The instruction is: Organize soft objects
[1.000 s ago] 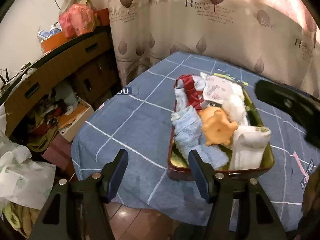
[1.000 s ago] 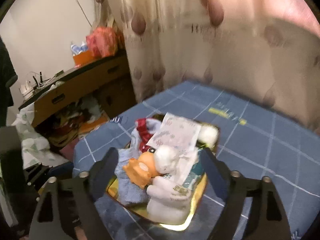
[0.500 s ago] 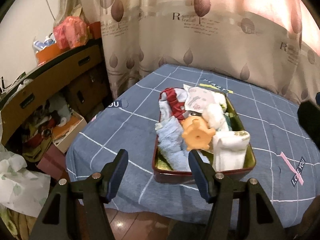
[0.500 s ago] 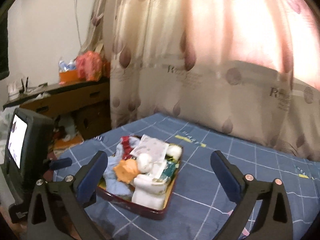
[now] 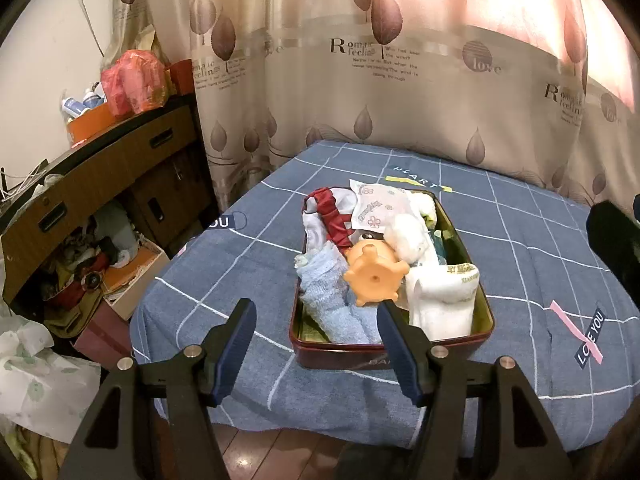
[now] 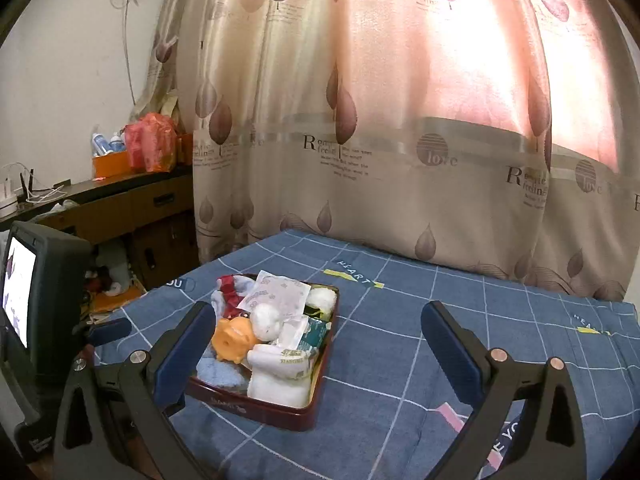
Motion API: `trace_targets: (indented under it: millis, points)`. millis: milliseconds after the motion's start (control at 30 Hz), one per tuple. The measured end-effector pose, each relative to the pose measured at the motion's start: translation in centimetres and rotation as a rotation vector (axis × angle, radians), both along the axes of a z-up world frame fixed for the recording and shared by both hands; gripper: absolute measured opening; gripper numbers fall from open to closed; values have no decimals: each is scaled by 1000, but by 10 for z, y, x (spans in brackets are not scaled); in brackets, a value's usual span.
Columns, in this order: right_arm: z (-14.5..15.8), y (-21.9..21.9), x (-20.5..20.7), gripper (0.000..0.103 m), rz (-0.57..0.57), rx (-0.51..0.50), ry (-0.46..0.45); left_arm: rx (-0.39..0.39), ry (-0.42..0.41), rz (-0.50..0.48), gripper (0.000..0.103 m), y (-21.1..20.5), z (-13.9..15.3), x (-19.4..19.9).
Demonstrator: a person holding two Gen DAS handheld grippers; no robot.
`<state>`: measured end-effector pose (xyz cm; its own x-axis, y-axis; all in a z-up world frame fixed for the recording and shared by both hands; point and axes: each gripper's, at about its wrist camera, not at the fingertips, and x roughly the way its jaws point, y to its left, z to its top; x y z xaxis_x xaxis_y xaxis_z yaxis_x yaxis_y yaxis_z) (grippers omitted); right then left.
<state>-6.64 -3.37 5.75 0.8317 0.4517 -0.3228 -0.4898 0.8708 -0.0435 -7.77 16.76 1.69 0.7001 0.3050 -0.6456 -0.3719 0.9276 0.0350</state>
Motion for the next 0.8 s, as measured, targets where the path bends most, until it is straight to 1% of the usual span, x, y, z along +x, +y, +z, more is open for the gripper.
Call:
trace_targets:
  millis: [267,367,500,633,800]
  points:
    - [-2,2,-6,102,-6,-1,-10,-5,-20,-12,64,-2,2,-2]
    - [-2,-1,-8,102,-18,14,-14,-5,-53,-28,64,-4,7,-6]
    - [1,-4,-10,102,-24,26,-24,17,-122,-49,64,-11,17,-15]
    - [2,-3,-13,102,-67,6,-49,29,-138,-48,64,-14,21,-18]
    - [5,-5,-15,102,-77,27,-44,28,-144,-43,64,-14,24,-19]
